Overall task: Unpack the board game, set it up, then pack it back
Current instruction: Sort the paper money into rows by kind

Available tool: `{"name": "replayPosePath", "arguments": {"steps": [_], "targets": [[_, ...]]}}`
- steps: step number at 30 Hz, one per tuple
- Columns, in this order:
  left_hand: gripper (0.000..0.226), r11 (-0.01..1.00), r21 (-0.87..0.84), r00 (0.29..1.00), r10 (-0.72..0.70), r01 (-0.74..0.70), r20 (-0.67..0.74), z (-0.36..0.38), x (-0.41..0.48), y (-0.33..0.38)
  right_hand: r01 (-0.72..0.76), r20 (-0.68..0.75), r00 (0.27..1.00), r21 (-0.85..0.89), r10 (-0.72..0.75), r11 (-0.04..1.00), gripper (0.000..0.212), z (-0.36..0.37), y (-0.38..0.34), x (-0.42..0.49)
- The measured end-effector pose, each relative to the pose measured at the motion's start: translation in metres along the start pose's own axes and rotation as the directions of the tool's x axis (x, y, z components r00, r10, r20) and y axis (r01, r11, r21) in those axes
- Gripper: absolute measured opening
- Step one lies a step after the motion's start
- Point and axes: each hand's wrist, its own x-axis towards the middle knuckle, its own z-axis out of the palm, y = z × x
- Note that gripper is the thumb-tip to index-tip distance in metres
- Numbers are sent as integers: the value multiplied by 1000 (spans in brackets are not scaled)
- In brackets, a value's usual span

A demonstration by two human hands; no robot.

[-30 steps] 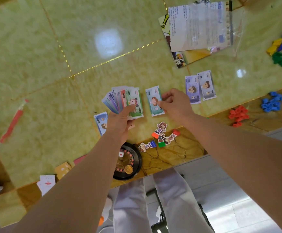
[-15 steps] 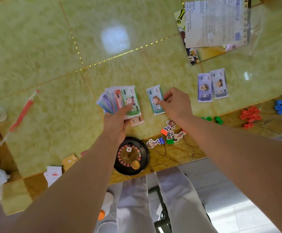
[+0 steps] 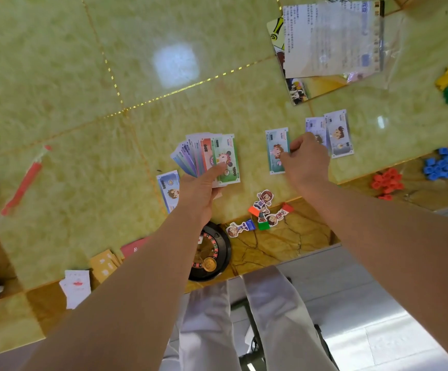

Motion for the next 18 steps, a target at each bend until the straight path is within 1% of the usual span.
{"name": "replayPosePath", "arguments": {"steps": [6,9,11,12,14,15,16,17,18], "targets": [[24,999,-39,1000,-11,11,12,10,2,-2,-13,0,1000,34,13,999,25,-2,5,4],[30,999,-51,1000,-12,12,6,12,1,-2,3,18,1000,18,-3,1000,21,0,5,2],[33,998,-59,1000,-16,16,5,13,0,-2,22,-11,1000,31,-22,999,16,-1,4,1],[34,998,-60,1000,-16,16,8,13,0,-2,44,-34,999,68,-41,997,13,-3,2,0],[31,998,-54,1000,-16,17,11,14,0,-1,81,-32,997,240,-75,967,10,-5,-5,-3],[28,998,-56,1000,-21,22,11,15,-1,-2,66,29,996,350,-81,934,12,-6,-10,-6],[24,998,-62,1000,-26,27,13,16,-1,-2,21,131,987,444,-88,896,14,-7,-16,-10],[22,997,-68,999,-31,32,19,18,-2,-1,-28,238,966,499,-106,866,15,-6,-21,-13],[20,997,-71,999,-38,40,32,19,-3,-1,-54,314,940,518,-131,854,14,-4,-24,-14]]}}
